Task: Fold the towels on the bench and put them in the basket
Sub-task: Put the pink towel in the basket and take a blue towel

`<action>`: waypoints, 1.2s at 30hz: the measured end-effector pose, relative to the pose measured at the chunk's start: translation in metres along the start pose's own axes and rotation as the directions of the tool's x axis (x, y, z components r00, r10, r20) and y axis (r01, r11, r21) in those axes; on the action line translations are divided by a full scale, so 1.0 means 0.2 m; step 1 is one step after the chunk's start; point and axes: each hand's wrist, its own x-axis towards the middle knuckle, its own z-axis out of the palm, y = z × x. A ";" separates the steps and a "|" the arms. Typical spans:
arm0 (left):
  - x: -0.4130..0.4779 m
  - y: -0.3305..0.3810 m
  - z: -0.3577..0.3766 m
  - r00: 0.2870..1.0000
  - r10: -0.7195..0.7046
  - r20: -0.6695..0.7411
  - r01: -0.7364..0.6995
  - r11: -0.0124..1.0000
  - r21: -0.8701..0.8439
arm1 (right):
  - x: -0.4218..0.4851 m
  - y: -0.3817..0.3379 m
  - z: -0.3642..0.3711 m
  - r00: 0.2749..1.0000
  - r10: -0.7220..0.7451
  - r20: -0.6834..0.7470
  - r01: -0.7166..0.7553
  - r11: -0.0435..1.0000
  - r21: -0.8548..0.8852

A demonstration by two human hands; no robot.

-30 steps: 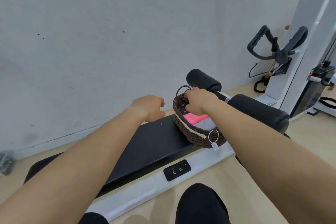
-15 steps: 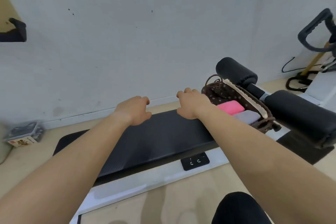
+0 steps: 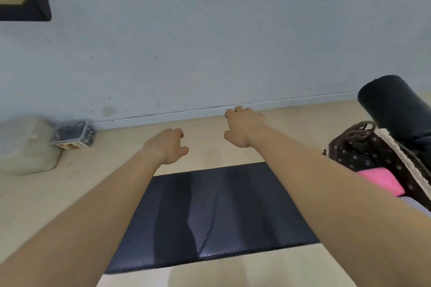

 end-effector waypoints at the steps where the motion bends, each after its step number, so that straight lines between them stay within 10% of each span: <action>1: -0.06 -0.01 -0.08 0.999 -0.011 0.031 0.011 1.000 0.001 | -0.03 -0.02 -0.09 1.000 -0.003 0.031 0.003 1.000 -0.001; 11: -0.97 -0.04 -1.18 0.993 -0.091 0.077 0.105 0.976 -0.190 | -0.65 -0.25 -1.25 0.986 -0.014 0.167 -0.001 0.996 0.088; 19: -1.82 -0.39 -1.62 0.950 -0.313 -0.003 0.295 0.900 -0.322 | -0.99 -0.82 -1.84 0.955 -0.270 0.122 0.271 0.963 0.009; 36: -3.24 -1.98 -1.59 0.598 -0.799 -0.056 0.659 0.531 -0.533 | -1.40 -3.08 -1.87 0.613 -0.772 0.167 0.788 0.613 -0.056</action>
